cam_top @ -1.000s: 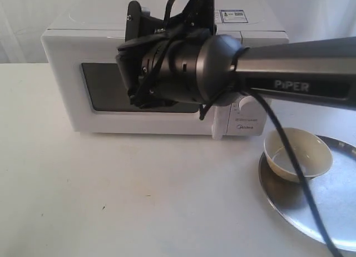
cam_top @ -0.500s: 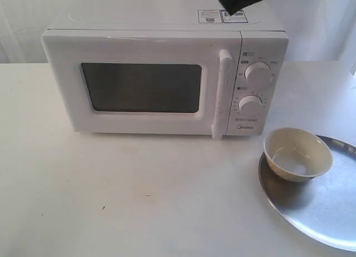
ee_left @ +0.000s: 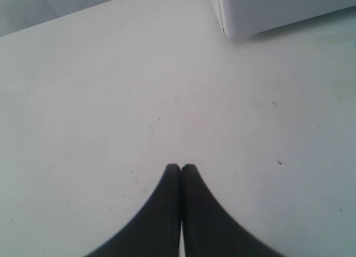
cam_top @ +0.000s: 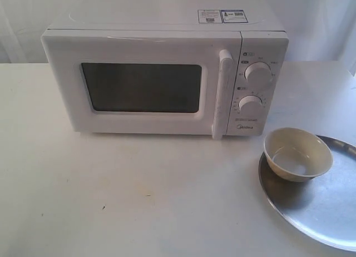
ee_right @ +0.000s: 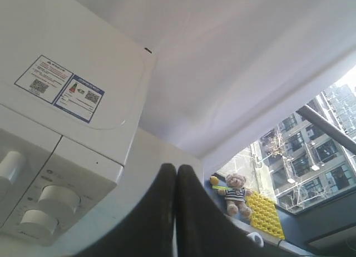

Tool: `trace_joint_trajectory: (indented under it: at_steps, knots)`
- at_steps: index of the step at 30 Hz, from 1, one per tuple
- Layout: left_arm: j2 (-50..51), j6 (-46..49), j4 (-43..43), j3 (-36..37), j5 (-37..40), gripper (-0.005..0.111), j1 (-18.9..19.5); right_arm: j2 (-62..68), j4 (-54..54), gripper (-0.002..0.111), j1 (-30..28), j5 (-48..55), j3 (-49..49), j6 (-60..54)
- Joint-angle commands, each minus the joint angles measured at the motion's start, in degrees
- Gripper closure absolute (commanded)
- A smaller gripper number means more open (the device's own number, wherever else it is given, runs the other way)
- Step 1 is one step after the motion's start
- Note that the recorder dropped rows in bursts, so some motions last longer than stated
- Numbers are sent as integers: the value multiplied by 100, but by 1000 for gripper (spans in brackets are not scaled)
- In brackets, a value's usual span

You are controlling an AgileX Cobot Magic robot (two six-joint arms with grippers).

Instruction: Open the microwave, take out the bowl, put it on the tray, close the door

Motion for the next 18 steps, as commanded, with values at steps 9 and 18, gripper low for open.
trace_joint_trajectory:
  at_steps: [9,18]
  knots:
    - [-22,-10,-22,-24,6,107,-21,-2117,5604,108,-1530,-2751,1820,27]
    - [-22,-10,-22,-24,6,107,-21,-5201,7190,108,-3176,-5574,5022,27]
